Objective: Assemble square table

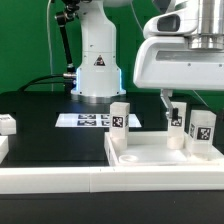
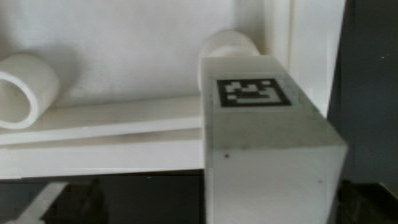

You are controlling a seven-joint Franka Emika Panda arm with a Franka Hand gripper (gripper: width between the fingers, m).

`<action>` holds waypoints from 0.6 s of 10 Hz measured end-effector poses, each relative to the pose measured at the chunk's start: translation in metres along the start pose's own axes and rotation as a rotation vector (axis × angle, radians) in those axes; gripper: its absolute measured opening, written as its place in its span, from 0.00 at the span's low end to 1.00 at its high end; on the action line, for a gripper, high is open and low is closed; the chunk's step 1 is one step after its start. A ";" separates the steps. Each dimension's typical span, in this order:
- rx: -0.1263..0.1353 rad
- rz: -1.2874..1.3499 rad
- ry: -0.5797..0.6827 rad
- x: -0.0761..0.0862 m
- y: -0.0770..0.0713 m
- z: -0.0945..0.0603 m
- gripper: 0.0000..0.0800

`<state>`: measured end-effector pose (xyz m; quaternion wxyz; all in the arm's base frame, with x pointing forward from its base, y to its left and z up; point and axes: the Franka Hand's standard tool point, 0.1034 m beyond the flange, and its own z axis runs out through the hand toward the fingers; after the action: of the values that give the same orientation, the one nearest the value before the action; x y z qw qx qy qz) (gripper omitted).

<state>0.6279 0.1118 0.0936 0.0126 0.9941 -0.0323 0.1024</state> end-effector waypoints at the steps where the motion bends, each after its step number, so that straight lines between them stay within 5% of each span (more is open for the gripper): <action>1: 0.001 0.001 0.006 0.000 0.000 0.000 0.81; 6: 0.017 0.008 0.020 -0.009 -0.023 0.002 0.81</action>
Offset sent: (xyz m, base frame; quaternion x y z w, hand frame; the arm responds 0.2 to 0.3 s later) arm -0.0067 0.0289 -0.0003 0.0064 0.0072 0.0155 0.9998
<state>0.6207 0.1350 0.0889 0.0042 0.9930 -0.0355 0.1128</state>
